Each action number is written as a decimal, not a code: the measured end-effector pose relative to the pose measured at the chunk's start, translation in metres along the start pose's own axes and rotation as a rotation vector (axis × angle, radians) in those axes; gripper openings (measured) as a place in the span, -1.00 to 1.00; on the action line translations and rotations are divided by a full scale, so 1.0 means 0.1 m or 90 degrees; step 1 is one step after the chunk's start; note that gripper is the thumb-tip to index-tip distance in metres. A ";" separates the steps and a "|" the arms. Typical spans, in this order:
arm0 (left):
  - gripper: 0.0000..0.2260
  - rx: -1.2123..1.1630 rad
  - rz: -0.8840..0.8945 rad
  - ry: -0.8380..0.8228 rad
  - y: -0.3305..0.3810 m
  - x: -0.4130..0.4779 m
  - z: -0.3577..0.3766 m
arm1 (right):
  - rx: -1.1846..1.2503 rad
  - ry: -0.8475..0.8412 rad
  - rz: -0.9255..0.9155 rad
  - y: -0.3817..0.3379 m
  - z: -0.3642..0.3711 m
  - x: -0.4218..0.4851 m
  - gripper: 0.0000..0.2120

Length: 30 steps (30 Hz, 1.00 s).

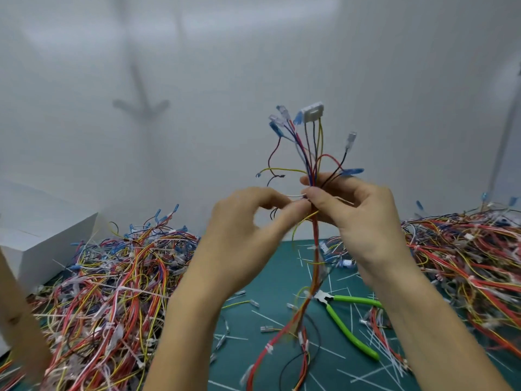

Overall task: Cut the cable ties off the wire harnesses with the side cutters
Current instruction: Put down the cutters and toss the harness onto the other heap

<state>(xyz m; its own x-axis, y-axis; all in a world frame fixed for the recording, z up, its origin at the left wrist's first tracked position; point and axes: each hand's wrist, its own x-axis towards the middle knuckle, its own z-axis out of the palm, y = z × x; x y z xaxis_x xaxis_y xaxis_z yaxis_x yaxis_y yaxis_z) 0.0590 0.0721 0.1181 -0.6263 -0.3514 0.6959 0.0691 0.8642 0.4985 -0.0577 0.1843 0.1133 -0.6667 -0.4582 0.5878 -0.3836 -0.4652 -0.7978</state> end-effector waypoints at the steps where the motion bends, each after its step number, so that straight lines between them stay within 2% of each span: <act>1: -0.73 -0.015 -0.011 0.039 -0.02 0.01 -0.05 | 0.027 0.007 0.012 -0.02 -0.03 0.01 -0.82; 4: -0.88 -0.048 -0.045 0.124 -0.11 0.02 -0.18 | 0.073 0.001 0.049 -0.09 -0.09 0.02 -0.85; 9: -0.83 -0.146 -0.088 0.051 -0.14 0.02 -0.23 | 0.068 -0.021 0.055 -0.11 -0.07 0.00 -0.88; 16: -0.92 -0.199 -0.105 0.105 -0.06 0.02 -0.22 | 0.061 -0.028 0.056 -0.11 -0.07 0.00 -0.85; 22: -0.89 -0.337 -0.122 0.185 0.01 0.03 -0.15 | 0.068 -0.019 0.084 -0.09 -0.05 0.00 -0.87; 26: -0.75 -0.409 -0.144 0.242 0.06 0.05 -0.08 | 0.061 -0.022 0.097 -0.07 -0.03 -0.01 -0.87; 30: -0.42 -0.492 -0.228 0.286 0.06 0.05 -0.05 | 0.061 -0.016 0.083 -0.06 -0.01 -0.02 -0.87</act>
<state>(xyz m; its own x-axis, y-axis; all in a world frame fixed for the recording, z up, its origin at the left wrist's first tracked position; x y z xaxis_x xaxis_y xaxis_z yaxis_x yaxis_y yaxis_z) 0.0603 0.0737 0.1270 -0.3649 -0.7920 0.4895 0.5252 0.2590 0.8106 -0.0551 0.1890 0.1169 -0.6904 -0.5376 0.4842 -0.2315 -0.4699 -0.8518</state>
